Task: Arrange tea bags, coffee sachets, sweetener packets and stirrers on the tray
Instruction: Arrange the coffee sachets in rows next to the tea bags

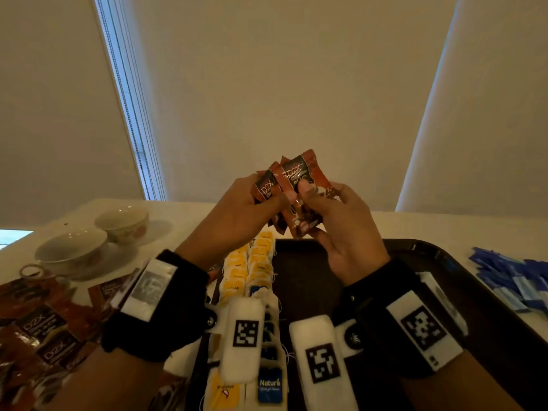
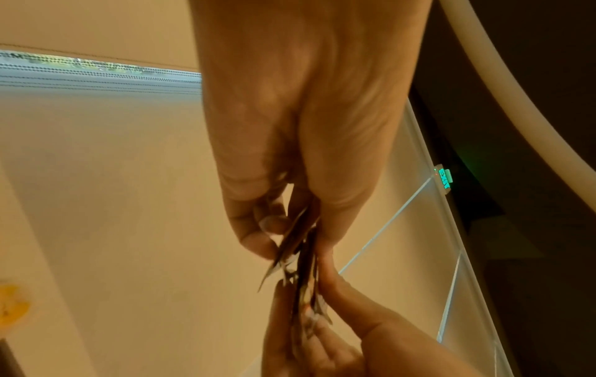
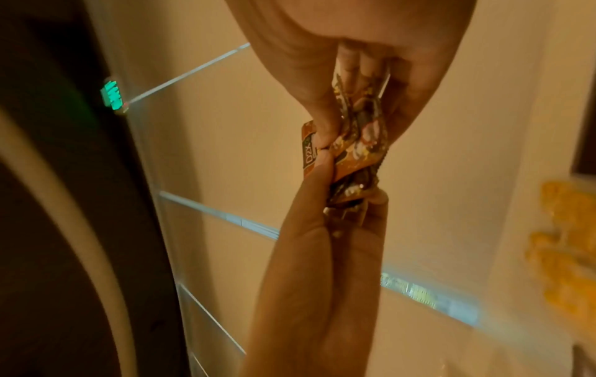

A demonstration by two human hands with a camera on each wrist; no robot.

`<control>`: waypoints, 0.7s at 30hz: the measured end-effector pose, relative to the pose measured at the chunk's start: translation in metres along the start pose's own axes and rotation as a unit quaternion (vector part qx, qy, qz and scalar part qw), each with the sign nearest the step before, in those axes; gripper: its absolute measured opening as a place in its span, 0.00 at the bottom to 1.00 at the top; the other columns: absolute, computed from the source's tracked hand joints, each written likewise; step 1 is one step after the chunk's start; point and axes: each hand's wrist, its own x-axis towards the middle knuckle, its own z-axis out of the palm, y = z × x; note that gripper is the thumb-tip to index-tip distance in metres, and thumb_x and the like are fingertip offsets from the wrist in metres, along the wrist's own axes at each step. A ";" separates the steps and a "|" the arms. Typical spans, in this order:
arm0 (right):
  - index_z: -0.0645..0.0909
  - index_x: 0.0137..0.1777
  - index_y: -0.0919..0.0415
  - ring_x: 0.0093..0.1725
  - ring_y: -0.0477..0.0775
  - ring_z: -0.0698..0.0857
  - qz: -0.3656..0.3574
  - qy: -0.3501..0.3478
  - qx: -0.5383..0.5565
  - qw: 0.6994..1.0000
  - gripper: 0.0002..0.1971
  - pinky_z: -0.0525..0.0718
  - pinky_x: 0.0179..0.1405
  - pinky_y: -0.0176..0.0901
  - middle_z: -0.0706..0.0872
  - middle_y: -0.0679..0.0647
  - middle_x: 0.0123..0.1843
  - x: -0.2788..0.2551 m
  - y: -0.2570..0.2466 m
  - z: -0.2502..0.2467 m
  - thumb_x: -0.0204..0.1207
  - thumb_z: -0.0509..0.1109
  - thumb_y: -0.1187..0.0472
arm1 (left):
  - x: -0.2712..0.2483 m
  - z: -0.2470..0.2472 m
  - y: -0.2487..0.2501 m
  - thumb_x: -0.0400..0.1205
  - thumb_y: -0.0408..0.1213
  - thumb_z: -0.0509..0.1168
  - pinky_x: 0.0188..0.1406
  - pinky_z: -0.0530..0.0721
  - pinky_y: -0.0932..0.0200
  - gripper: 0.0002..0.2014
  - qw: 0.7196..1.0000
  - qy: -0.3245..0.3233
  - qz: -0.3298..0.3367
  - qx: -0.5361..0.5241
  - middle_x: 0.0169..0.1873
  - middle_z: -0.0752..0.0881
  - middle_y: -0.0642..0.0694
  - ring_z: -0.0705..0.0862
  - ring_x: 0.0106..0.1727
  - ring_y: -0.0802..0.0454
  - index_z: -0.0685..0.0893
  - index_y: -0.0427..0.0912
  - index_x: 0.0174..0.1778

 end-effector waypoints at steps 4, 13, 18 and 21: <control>0.73 0.55 0.53 0.42 0.44 0.89 -0.079 0.009 -0.049 0.996 0.14 0.90 0.40 0.43 0.87 0.53 0.49 -0.002 0.003 0.002 0.74 0.73 0.61 | 0.000 -0.003 -0.003 0.81 0.41 0.65 0.36 0.84 0.67 0.12 0.997 -0.061 -0.027 -0.047 0.43 0.89 0.42 0.87 0.38 0.55 0.81 0.44 0.59; 0.78 0.48 0.55 0.37 0.34 0.81 -0.183 -0.017 -0.337 0.923 0.03 0.77 0.32 0.27 0.81 0.43 0.39 0.005 0.004 -0.006 0.81 0.64 0.58 | 0.004 -0.014 -0.012 0.78 0.26 0.66 0.45 0.89 0.58 0.15 0.978 -0.055 -0.075 -0.185 0.43 0.91 0.51 0.90 0.47 0.54 0.81 0.51 0.54; 0.84 0.38 0.53 0.34 0.39 0.79 -0.116 -0.034 -0.372 0.920 0.07 0.76 0.36 0.34 0.84 0.44 0.35 0.009 -0.017 -0.008 0.77 0.69 0.61 | 0.003 -0.020 -0.018 0.77 0.24 0.66 0.36 0.88 0.62 0.17 0.977 -0.037 -0.082 -0.193 0.38 0.91 0.54 0.90 0.42 0.57 0.80 0.53 0.52; 0.86 0.41 0.61 0.35 0.43 0.78 -0.031 -0.030 -0.362 0.931 0.02 0.77 0.33 0.36 0.85 0.50 0.37 0.022 -0.033 -0.009 0.73 0.73 0.64 | 0.004 -0.028 -0.022 0.78 0.24 0.65 0.35 0.88 0.62 0.17 0.973 0.007 -0.094 -0.211 0.39 0.91 0.54 0.90 0.42 0.57 0.81 0.53 0.52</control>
